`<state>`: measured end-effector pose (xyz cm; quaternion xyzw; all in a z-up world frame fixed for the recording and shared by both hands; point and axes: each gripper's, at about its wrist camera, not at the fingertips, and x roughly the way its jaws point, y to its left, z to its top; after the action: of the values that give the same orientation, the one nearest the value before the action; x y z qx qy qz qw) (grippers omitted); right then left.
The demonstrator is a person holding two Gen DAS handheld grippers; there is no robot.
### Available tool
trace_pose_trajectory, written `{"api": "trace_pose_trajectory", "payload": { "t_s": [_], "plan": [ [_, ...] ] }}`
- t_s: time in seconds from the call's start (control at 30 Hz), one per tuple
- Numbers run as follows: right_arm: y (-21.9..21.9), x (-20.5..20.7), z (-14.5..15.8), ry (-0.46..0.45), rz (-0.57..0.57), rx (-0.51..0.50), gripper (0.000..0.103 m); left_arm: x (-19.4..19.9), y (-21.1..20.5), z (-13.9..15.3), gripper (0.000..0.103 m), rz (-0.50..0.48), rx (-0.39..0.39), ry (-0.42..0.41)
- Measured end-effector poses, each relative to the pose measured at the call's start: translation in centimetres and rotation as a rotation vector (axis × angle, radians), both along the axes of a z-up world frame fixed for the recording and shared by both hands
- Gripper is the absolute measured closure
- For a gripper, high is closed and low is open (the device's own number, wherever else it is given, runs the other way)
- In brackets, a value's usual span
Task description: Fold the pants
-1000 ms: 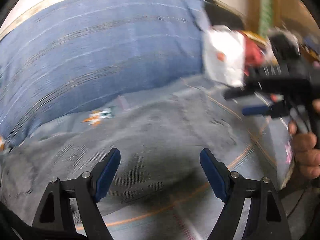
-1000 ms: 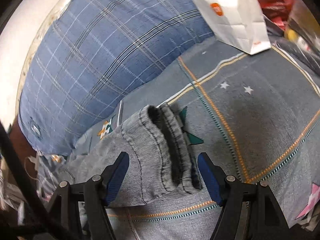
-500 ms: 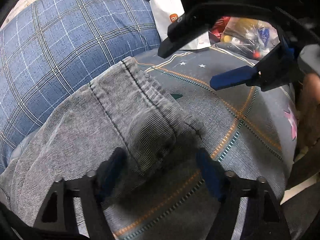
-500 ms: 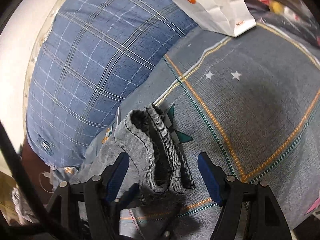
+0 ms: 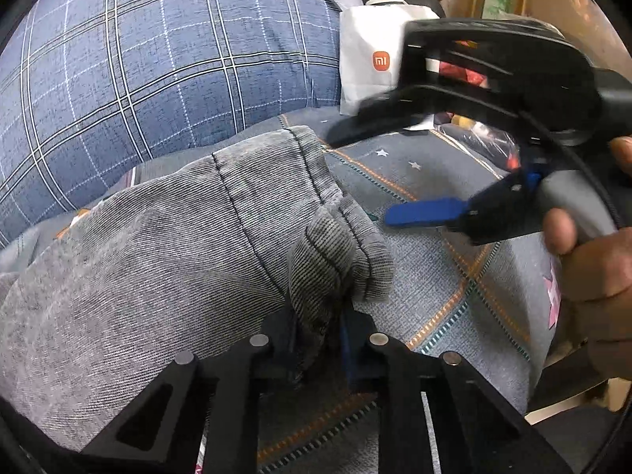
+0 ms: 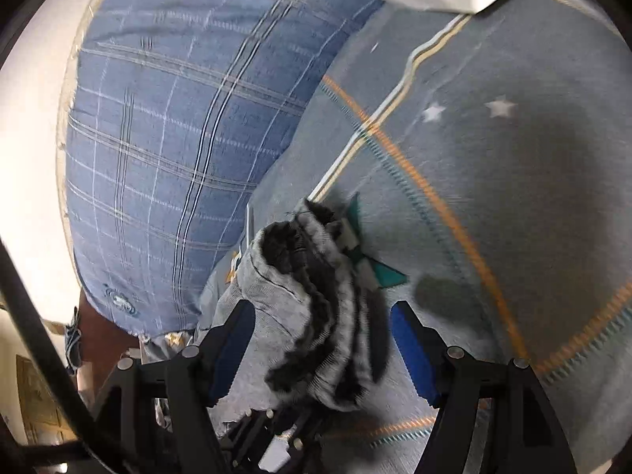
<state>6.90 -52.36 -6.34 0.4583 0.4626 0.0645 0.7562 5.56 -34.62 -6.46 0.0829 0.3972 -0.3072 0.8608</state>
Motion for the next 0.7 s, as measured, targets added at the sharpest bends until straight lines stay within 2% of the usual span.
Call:
{"api": "trace_pose_trajectory", "payload": {
  "t_s": [0.13,0.2,0.23,0.27,0.33,0.37,0.43,0.53,0.7],
  "plan": [
    [1.4,0.9,-0.7,0.012,0.047,0.000,0.029,-0.2,0.8,0.6,0.087,0.010,-0.057,0.024],
    [1.7,1.1,-0.7,-0.002,0.054,0.000,0.034,-0.2,1.1,0.9,0.087,0.011,-0.080,0.031],
    [2.0,1.3,-0.6,-0.004,0.066,-0.011,0.044,-0.1,1.1,1.1,0.087,0.010,-0.090,0.035],
    [2.5,1.6,-0.7,0.003,0.077,-0.033,0.061,-0.1,1.3,1.1,0.087,0.011,-0.098,0.039],
    [3.0,1.8,-0.7,0.013,0.086,-0.063,0.083,-0.1,1.5,1.3,0.087,0.016,-0.113,0.046],
    [3.2,1.8,-0.4,0.003,0.083,-0.065,0.087,-0.1,1.7,1.4,0.087,0.016,-0.122,0.048],
    [3.2,1.6,0.3,-0.030,0.087,-0.068,0.090,-0.2,2.2,2.0,0.087,0.020,-0.152,0.051],
    [3.8,0.6,2.9,-0.131,0.120,-0.089,0.091,-0.6,3.3,3.7,0.088,0.028,-0.225,0.028],
    [6.5,-0.4,7.6,-0.294,0.186,-0.117,0.091,-1.7,6.4,6.8,0.088,0.082,-0.305,-0.015]
  ]
}}
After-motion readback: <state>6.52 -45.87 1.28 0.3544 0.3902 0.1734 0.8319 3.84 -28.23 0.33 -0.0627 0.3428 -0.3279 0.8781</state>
